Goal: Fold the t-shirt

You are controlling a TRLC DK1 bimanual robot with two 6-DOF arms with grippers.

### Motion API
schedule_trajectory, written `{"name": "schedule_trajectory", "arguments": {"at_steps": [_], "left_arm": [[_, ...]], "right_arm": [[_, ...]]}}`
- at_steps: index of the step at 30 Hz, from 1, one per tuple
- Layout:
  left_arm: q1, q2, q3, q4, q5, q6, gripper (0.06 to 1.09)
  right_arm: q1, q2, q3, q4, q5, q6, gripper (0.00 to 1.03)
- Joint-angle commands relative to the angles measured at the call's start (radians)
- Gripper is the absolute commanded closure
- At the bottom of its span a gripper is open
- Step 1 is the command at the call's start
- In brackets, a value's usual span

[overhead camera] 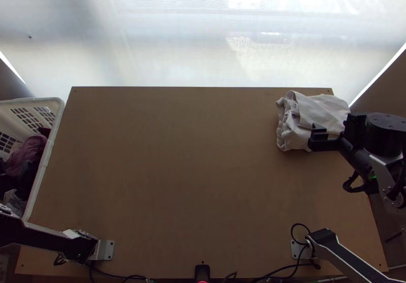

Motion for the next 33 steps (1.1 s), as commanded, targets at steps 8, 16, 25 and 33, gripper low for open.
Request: {"name": "schedule_trajectory", "arguments": {"at_steps": [8,16,25,33], "left_arm": [[0.023,0.458,0.409,-0.048,-0.049,0.127,0.11],[0.003,0.592,0.456,-0.031,-0.070,0.179,0.11],[-0.038,0.684,0.506,0.018,-0.070,0.170,0.11],[-0.052,0.771,0.605,0.093,-0.070,0.156,0.11]], "right_arm": [[0.016,0.044,0.169,-0.154,0.001,0.025,0.05],[0.022,0.047,0.184,-0.192,0.001,0.025,0.05],[0.040,0.056,0.176,-0.194,0.003,0.019,0.05],[0.042,0.056,0.175,-0.203,0.001,0.012,0.05]]}}
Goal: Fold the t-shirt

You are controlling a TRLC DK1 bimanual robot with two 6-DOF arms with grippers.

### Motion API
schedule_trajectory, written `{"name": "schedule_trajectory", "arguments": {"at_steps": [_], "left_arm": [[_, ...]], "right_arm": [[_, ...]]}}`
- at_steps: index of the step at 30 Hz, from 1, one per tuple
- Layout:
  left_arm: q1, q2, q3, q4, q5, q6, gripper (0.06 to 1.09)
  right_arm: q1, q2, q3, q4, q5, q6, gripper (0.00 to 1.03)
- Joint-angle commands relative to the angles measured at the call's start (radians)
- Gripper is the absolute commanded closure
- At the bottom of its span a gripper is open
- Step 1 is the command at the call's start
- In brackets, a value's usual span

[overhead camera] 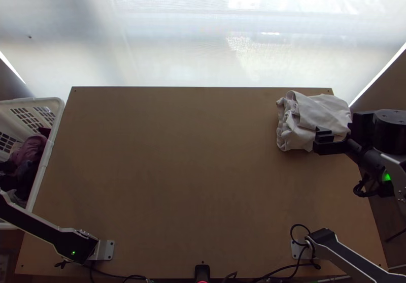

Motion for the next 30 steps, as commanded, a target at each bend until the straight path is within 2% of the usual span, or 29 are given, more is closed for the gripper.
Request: {"name": "schedule_trajectory", "arguments": {"at_steps": [1,7,15,17,20,22,24,25,27,30], "left_arm": [[-0.011,0.091,0.106,0.042,0.001,-0.021,0.11],[-0.008,0.185,0.224,0.041,-0.027,-0.042,0.11],[-0.011,0.257,0.248,0.093,-0.083,-0.033,0.12],[-0.010,0.271,0.250,0.105,-0.085,-0.025,0.20],[-0.010,0.288,0.251,0.114,-0.085,-0.008,0.39],[-0.013,0.297,0.262,0.116,-0.085,-0.010,0.59],[-0.021,0.300,0.268,0.113,-0.083,-0.022,0.87],[-0.024,0.300,0.268,0.111,-0.083,-0.028,0.94],[-0.027,0.295,0.268,0.100,-0.085,-0.047,0.99],[-0.027,0.263,0.268,0.042,-0.085,-0.053,1.01]], "right_arm": [[0.004,0.002,-0.002,-0.008,-0.001,-0.004,0.05],[0.004,0.005,-0.018,-0.006,-0.001,-0.004,0.05],[0.004,0.020,-0.021,0.006,-0.001,-0.007,0.05],[0.004,0.020,-0.021,0.006,-0.001,-0.007,0.05],[0.004,0.024,-0.019,0.006,-0.001,-0.007,0.05],[0.004,0.028,-0.019,0.008,-0.001,-0.007,0.05],[0.004,0.034,-0.019,0.012,-0.001,-0.007,0.05],[0.004,0.039,-0.019,0.016,-0.001,-0.007,0.05],[0.004,0.048,-0.013,0.019,-0.001,-0.007,0.05],[0.005,0.057,-0.007,0.019,-0.002,-0.007,0.05]]}}
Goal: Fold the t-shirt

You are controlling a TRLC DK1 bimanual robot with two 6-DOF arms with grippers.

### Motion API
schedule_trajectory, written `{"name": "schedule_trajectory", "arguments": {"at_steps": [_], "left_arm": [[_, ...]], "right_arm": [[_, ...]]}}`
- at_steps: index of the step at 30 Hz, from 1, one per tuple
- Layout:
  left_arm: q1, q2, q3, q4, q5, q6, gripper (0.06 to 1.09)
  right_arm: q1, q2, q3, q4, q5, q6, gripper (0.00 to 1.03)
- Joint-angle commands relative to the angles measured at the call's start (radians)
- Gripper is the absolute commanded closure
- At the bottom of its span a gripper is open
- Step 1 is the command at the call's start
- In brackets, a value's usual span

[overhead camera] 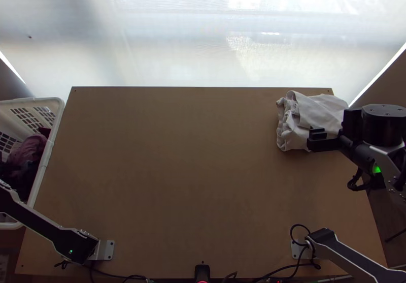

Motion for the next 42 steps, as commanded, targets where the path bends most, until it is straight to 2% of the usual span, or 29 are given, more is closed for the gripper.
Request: {"name": "schedule_trajectory", "arguments": {"at_steps": [1,3,10,16,20,27,31,37,42], "left_arm": [[-0.006,-0.043,0.010,-0.092,-0.001,-0.024,1.05],[-0.006,-0.109,0.008,-0.187,0.025,-0.030,1.05],[-0.036,-0.428,-0.002,-0.571,0.243,-0.035,1.05],[-0.081,-0.603,-0.011,-0.785,0.324,0.000,1.05],[-0.135,-0.774,-0.131,-0.807,0.347,-0.020,1.05],[-0.388,-1.222,-0.548,-0.805,0.355,-0.035,1.05],[-0.682,-1.419,-0.708,-0.793,0.355,-0.145,1.05],[-1.199,-1.541,-0.818,-0.649,0.329,-0.540,1.02],[-1.643,-1.535,-0.940,-0.439,0.169,-0.759,1.02]], "right_arm": [[0.001,0.023,0.009,0.006,-0.001,-0.002,0.05],[0.001,0.027,-0.002,0.007,-0.001,-0.002,0.05],[0.099,0.059,-0.043,0.039,-0.009,-0.009,0.05],[0.188,0.064,-0.100,0.062,-0.009,-0.022,0.05],[0.198,0.064,-0.119,0.067,-0.009,-0.019,0.05],[0.231,0.056,-0.172,0.067,-0.012,-0.017,0.05],[0.245,0.049,-0.211,0.067,-0.015,-0.019,0.05],[0.248,0.038,-0.274,0.068,-0.027,-0.019,0.05],[0.242,-0.020,-0.378,0.084,-0.032,-0.019,0.05]]}}
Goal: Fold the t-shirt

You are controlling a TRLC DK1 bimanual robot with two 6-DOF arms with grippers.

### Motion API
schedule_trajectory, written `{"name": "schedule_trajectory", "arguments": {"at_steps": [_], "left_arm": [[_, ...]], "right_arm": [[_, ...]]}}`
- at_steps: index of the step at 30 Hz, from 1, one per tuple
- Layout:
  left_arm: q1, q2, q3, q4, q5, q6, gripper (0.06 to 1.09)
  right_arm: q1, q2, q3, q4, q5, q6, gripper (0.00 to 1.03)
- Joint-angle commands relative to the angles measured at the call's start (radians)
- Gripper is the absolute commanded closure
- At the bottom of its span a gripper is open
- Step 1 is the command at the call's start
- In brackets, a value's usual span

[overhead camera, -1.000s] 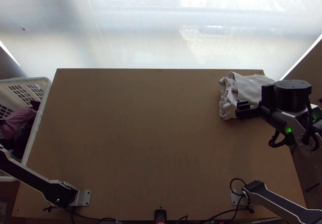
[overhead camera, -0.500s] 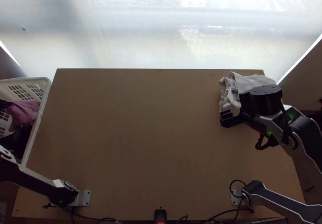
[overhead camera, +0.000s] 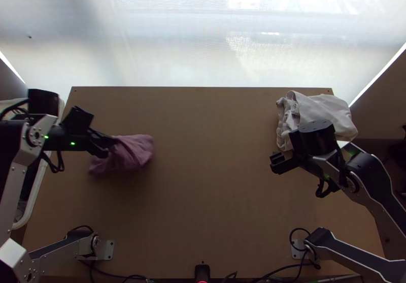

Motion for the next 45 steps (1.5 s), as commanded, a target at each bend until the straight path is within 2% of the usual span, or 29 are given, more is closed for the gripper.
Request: {"name": "schedule_trajectory", "arguments": {"at_steps": [1,5,13,14,15,16,18,20,25,29,34,37,39,41,45], "left_arm": [[-0.605,-0.063,-0.183,0.243,-0.153,-0.310,1.02],[-0.814,0.046,-0.186,0.353,-0.203,-0.354,1.02],[-0.984,0.333,-0.022,0.491,-0.220,-0.379,1.02],[-0.998,0.373,0.012,0.494,-0.222,-0.377,0.99],[-1.007,0.408,0.041,0.499,-0.223,-0.374,0.94],[-1.016,0.440,0.067,0.501,-0.223,-0.370,0.81],[-1.029,0.495,0.112,0.498,-0.240,-0.362,0.38],[-1.039,0.523,0.147,0.474,-0.260,-0.340,0.11],[-0.986,0.429,0.169,0.410,-0.302,-0.334,0.10],[-0.828,0.322,0.142,0.306,-0.302,-0.219,0.11],[-0.570,0.150,-0.089,0.277,-0.335,0.028,0.11],[-0.453,0.064,-0.224,0.278,-0.351,0.118,0.11],[-0.400,0.018,-0.316,0.290,-0.352,0.183,0.11],[-0.369,-0.003,-0.396,0.321,-0.352,0.207,0.11],[-0.345,-0.002,-0.505,0.399,-0.363,0.203,0.11]], "right_arm": [[-0.005,-0.063,-0.121,0.012,-0.007,-0.001,0.05],[-0.028,-0.118,-0.170,0.011,-0.010,-0.001,0.05],[-0.114,-0.261,-0.286,-0.011,-0.027,0.000,0.05],[-0.117,-0.273,-0.299,-0.014,-0.030,0.000,0.05],[-0.124,-0.284,-0.308,-0.015,-0.030,0.000,0.05],[-0.128,-0.290,-0.313,-0.017,-0.030,0.000,0.05],[-0.139,-0.293,-0.314,-0.017,-0.030,-0.001,0.05],[-0.140,-0.293,-0.314,-0.017,-0.031,-0.001,0.05],[-0.140,-0.291,-0.309,-0.017,-0.038,-0.001,0.05],[-0.127,-0.253,-0.296,-0.017,-0.104,0.009,0.05],[-0.039,-0.152,-0.274,0.005,-0.212,0.066,0.05],[0.027,-0.086,-0.274,0.016,-0.275,0.078,0.05],[0.073,-0.024,-0.274,0.014,-0.352,0.085,0.05],[0.123,0.048,-0.274,0.009,-0.403,0.085,0.05],[0.225,0.187,-0.236,0.023,-0.403,0.075,0.05]]}}
